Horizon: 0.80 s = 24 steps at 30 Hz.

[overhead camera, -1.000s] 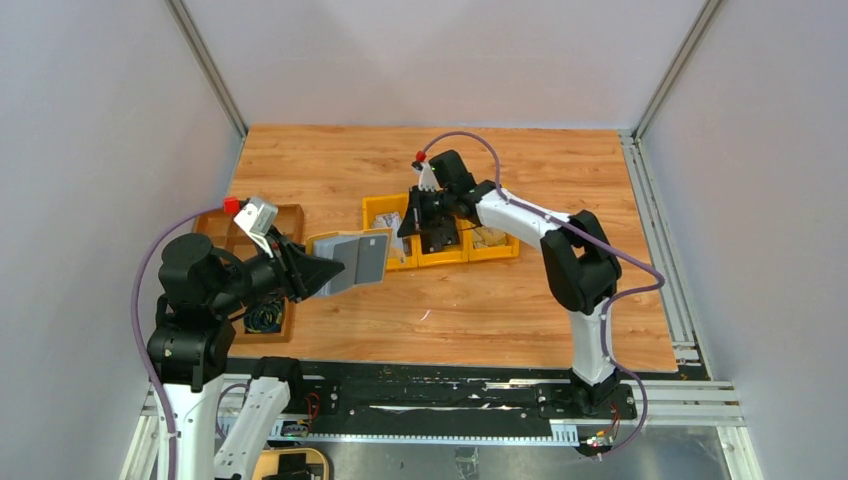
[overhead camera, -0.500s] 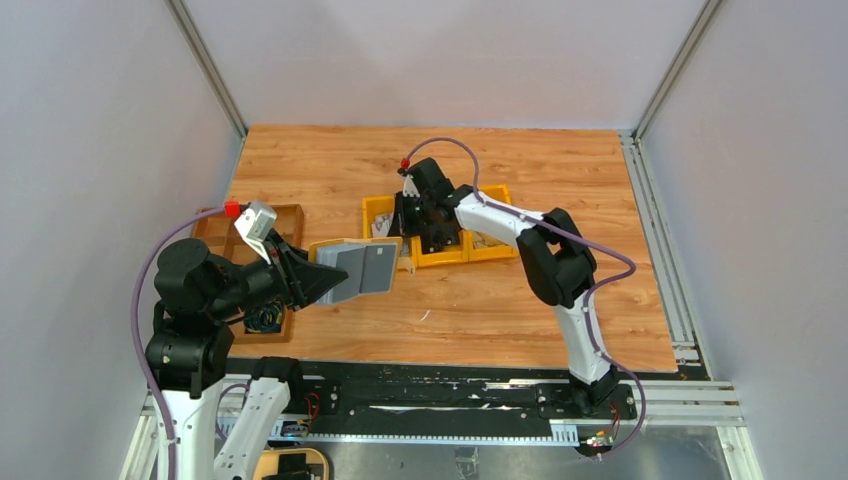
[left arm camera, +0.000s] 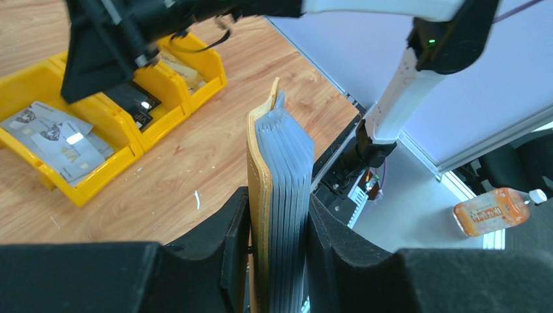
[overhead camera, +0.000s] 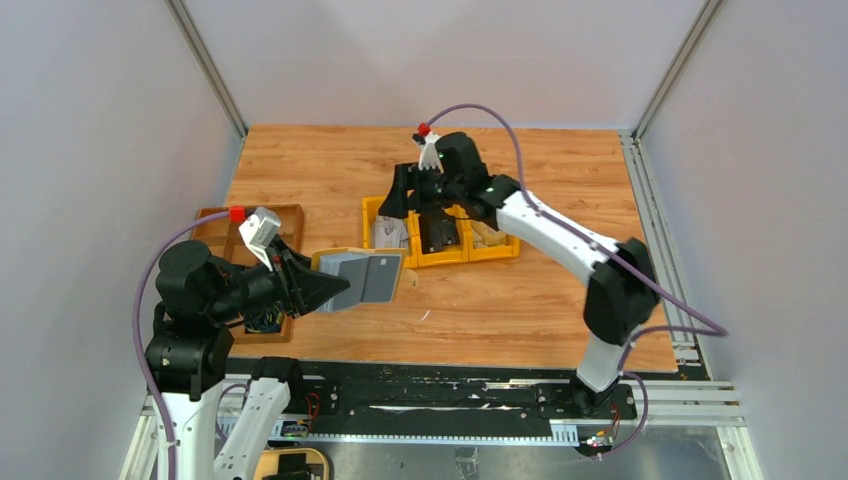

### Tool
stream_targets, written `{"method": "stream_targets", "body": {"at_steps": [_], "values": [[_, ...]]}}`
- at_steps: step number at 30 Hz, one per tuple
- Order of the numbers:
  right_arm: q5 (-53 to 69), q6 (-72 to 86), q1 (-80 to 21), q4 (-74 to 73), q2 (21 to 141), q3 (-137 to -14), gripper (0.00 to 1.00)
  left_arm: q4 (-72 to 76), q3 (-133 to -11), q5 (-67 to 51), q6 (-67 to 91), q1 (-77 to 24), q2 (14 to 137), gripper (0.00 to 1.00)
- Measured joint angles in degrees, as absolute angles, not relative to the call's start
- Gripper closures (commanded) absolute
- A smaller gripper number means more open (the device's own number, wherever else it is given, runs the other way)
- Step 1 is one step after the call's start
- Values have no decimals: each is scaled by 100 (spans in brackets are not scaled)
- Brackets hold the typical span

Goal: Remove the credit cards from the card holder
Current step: Remove the credit card from the card holder.

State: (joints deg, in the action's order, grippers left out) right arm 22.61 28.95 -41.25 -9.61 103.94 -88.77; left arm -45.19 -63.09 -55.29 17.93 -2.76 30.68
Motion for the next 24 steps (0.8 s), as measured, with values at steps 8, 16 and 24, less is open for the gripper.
{"method": "stream_targets", "body": {"at_steps": [8, 16, 24], "values": [[4086, 3229, -4121, 508, 8068, -7557, 18, -4532, -6309, -5819, 1728, -276, 3070, 100], [5422, 4244, -4287, 2082, 7660, -6471, 17, -4532, -6309, -6014, 1712, -276, 3118, 100], [5607, 3791, -5043, 1715, 7644, -6469, 38, -4532, -6309, -6038, 1706, -276, 3131, 100]]}}
